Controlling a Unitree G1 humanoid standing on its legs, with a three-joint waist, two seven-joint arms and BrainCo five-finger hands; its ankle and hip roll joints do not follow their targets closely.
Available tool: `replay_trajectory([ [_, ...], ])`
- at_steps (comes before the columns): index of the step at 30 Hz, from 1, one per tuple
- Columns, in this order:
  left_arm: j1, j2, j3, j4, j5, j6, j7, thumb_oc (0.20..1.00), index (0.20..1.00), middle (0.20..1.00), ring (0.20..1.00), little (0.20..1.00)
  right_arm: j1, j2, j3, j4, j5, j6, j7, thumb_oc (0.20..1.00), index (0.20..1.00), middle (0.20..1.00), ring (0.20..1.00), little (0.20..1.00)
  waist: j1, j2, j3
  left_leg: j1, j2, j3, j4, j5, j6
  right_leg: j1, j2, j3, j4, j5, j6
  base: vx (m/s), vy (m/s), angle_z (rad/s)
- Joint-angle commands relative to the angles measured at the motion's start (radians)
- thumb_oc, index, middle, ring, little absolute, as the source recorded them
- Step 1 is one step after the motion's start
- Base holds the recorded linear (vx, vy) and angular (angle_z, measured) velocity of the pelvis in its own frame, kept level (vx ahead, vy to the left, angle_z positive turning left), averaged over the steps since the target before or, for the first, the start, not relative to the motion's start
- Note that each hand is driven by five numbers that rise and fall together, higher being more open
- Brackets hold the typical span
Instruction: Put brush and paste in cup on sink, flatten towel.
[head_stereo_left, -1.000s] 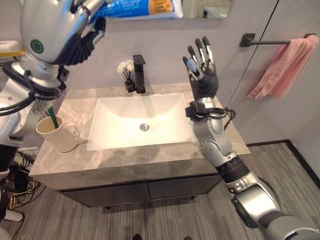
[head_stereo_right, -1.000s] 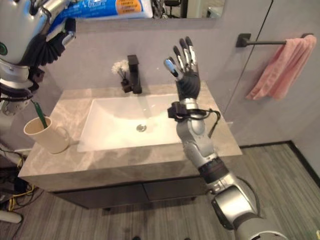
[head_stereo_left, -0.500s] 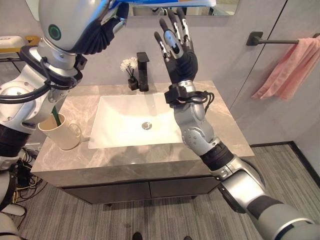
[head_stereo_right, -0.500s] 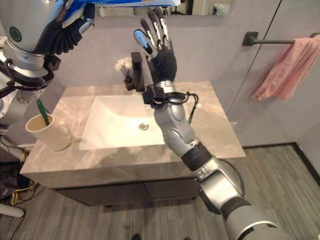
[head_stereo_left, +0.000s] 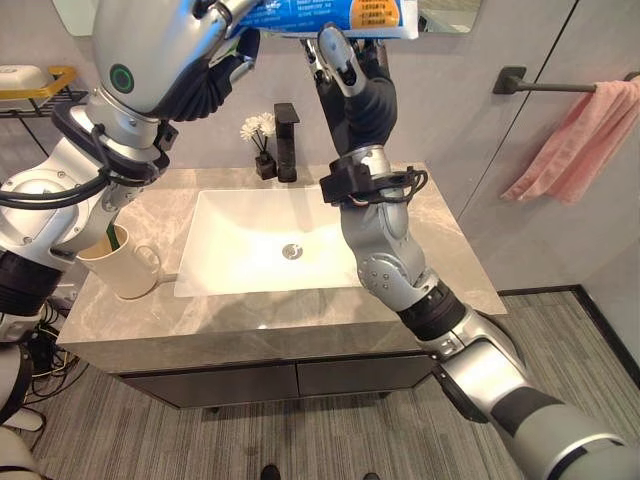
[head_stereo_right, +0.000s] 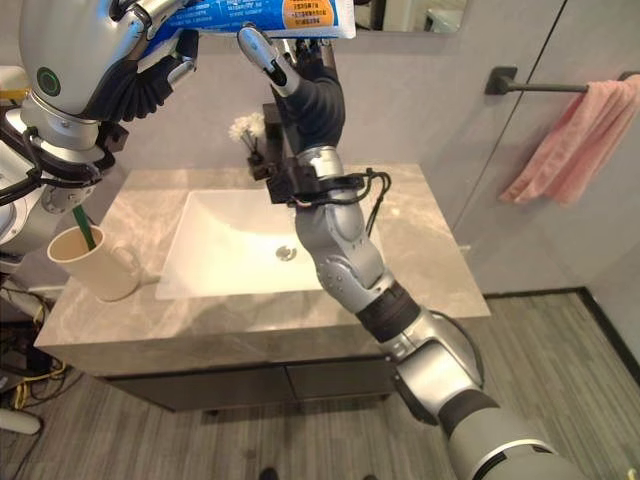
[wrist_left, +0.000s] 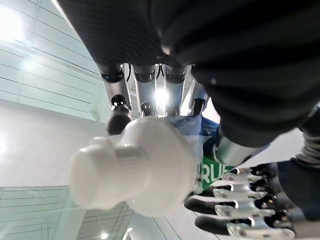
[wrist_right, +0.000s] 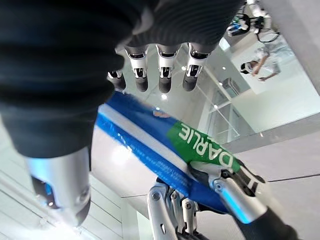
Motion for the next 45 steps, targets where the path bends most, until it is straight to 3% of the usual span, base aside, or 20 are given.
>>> replay_trajectory([
  [1,-0.037,0.015,0.043,0.063,-0.052,0.028,0.009,0.200,0.200,0.200,0.200,0.200,-0.116,0.024,-0.050,-0.026,-0.043,-0.073,-0.019,1.000,1.000,1.000,1.000,1.000,0.017,-0.029,-0.021,0.028,0.046,-0.021,0.002,-0.014,-0.039,0.016,-0.099,-0.013,-0.002,0.059,0.077,0.00,0.000,0.00],
  [15,-0.003,-0.047,0.040,0.054,-0.063,0.005,-0.004,0.200,0.200,0.200,0.200,0.200,-0.109,0.081,-0.058,-0.017,-0.069,-0.096,-0.061,1.000,1.000,1.000,1.000,1.000,0.026,-0.029,-0.017,0.028,0.045,-0.026,0.002,-0.012,-0.037,0.021,-0.100,-0.013,-0.002,0.058,0.074,0.00,0.000,0.00],
  [37,0.095,-0.116,0.120,-0.025,-0.081,-0.016,-0.023,0.200,0.200,0.200,0.200,0.200,-0.081,0.084,-0.088,-0.103,-0.126,-0.112,-0.114,1.000,1.000,1.000,1.000,1.000,0.030,-0.030,-0.016,0.028,0.044,-0.031,0.002,-0.013,-0.033,0.024,-0.098,-0.017,-0.002,0.053,0.069,0.00,0.000,0.00],
  [39,0.104,-0.125,0.125,-0.031,-0.088,-0.020,-0.027,0.200,0.200,0.200,0.200,0.200,-0.077,0.087,-0.086,-0.109,-0.126,-0.110,-0.114,0.674,0.674,0.674,0.674,0.674,0.031,-0.029,-0.015,0.026,0.044,-0.032,0.002,-0.013,-0.033,0.025,-0.098,-0.017,-0.002,0.052,0.069,0.00,0.000,0.00],
  [40,0.104,-0.127,0.124,-0.032,-0.088,-0.020,-0.028,0.200,0.200,0.200,0.200,0.200,-0.077,0.088,-0.084,-0.109,-0.124,-0.109,-0.111,0.470,0.470,0.470,0.470,0.470,0.031,-0.029,-0.015,0.026,0.044,-0.032,0.002,-0.013,-0.033,0.025,-0.098,-0.017,-0.002,0.052,0.069,0.00,0.000,0.00],
  [42,0.105,-0.131,0.126,-0.033,-0.092,-0.020,-0.029,0.200,0.200,0.200,0.200,0.200,-0.074,0.089,-0.081,-0.111,-0.125,-0.109,-0.110,0.200,0.200,0.200,0.200,0.200,0.031,-0.028,-0.013,0.026,0.045,-0.030,0.002,-0.012,-0.033,0.025,-0.098,-0.018,-0.002,0.052,0.069,0.00,0.000,0.00],
  [45,0.104,-0.132,0.130,-0.038,-0.094,-0.020,-0.029,0.200,0.200,0.200,0.200,0.200,-0.070,0.089,-0.080,-0.118,-0.135,-0.108,-0.114,0.200,0.200,0.200,0.200,0.200,0.030,-0.028,-0.012,0.027,0.046,-0.031,0.002,-0.012,-0.033,0.024,-0.097,-0.017,-0.002,0.051,0.068,0.00,0.000,0.00],
])
